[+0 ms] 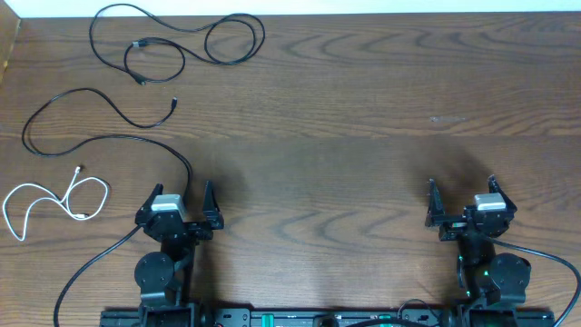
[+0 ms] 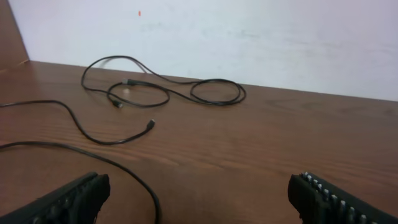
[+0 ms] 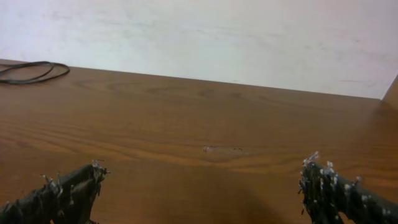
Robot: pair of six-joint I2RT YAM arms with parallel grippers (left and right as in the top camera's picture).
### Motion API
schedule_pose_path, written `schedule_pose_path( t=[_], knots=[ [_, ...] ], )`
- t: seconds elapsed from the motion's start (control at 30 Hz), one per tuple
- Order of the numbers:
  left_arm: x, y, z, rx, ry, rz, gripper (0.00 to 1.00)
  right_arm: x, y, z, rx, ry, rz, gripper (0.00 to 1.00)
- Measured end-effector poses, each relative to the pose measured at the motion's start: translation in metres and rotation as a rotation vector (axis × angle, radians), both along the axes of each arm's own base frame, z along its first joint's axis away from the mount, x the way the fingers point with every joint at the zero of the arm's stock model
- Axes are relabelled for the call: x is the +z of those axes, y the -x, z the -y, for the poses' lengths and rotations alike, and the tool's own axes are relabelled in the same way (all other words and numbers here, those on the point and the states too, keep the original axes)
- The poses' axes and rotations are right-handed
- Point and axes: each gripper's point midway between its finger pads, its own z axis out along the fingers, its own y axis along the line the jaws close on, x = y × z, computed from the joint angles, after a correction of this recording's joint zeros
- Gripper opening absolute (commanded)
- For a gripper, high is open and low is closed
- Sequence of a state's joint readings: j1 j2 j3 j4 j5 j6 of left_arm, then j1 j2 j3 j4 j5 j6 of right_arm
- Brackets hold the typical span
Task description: Untangle cables
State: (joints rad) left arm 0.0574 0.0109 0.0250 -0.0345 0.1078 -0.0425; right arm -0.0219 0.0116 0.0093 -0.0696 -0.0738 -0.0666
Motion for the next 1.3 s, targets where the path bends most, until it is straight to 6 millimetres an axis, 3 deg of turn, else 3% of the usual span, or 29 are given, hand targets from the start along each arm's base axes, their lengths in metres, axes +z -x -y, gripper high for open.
schedule_pose_path(
  t=[1.3],
  knots=[
    [-0.0004,0.0001,-0.0017,0.003,-0.07,-0.002,0.97,0.0,0.0,0.0,0.0,0.0,0.0,0.99]
  ],
)
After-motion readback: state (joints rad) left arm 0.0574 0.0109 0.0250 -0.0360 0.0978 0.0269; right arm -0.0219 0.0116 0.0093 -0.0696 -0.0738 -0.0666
